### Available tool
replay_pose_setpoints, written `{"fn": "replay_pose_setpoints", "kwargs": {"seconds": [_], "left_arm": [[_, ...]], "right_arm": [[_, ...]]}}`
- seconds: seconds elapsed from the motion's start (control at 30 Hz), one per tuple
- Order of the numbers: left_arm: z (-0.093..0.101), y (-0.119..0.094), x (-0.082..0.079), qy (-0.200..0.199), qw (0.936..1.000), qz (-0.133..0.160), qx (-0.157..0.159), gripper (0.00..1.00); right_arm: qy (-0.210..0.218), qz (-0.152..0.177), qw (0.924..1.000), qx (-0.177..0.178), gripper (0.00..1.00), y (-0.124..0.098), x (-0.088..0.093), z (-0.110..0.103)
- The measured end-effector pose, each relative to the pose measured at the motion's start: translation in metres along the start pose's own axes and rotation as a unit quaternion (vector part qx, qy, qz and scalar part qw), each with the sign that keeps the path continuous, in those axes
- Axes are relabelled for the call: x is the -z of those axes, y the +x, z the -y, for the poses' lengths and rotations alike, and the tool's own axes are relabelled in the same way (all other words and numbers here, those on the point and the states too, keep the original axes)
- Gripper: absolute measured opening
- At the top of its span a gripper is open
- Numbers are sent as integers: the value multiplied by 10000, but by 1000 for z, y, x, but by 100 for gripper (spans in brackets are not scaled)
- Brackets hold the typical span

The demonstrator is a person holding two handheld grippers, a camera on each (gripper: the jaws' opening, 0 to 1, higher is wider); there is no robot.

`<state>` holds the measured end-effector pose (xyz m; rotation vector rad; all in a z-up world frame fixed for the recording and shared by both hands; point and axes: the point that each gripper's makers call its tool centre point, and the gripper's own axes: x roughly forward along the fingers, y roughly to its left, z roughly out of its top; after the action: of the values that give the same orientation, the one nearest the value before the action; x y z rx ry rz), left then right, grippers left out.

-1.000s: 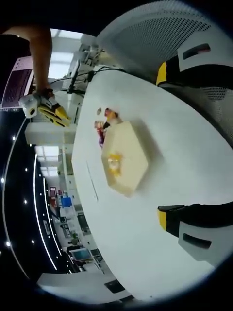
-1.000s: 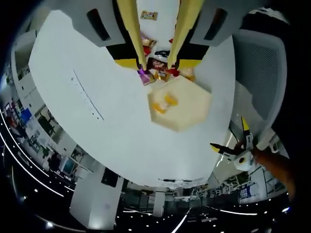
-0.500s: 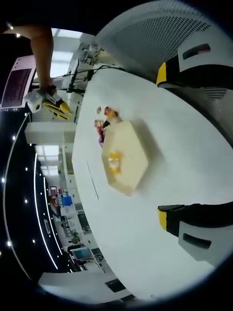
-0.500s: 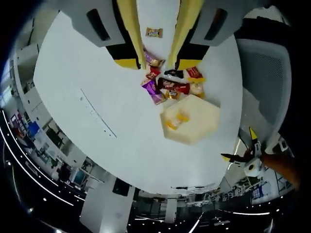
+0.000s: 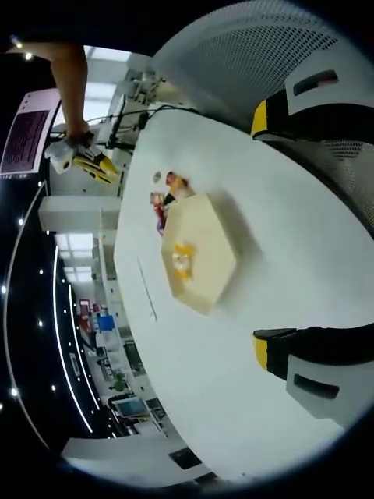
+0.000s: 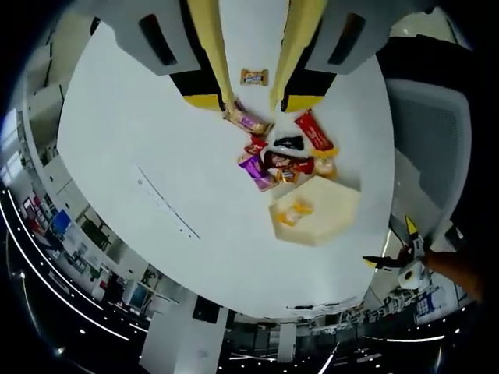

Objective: Place the target food into the container with the food tongs after gripping and lifting it, then release it inside without dropping or visibly crushing the food.

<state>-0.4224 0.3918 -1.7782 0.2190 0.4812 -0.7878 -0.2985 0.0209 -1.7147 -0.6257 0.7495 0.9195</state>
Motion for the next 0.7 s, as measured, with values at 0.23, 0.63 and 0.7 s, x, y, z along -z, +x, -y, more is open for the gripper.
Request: {"fn": "replay_pose_setpoints", "kwargs": {"seconds": [0.23,0.63,0.7], "left_arm": [[0,0,0,-14,10000,0,-6,96],[0,0,2,-22,10000,-42,-2,96],[0,0,2,-32,10000,-51,10,96]], "right_arm": [[11,-8,10000,-7,27,1,6,3],[309,10,9995,-19,28,17,31,8],[288,2,9996,-25,28,20,35,7]]}}
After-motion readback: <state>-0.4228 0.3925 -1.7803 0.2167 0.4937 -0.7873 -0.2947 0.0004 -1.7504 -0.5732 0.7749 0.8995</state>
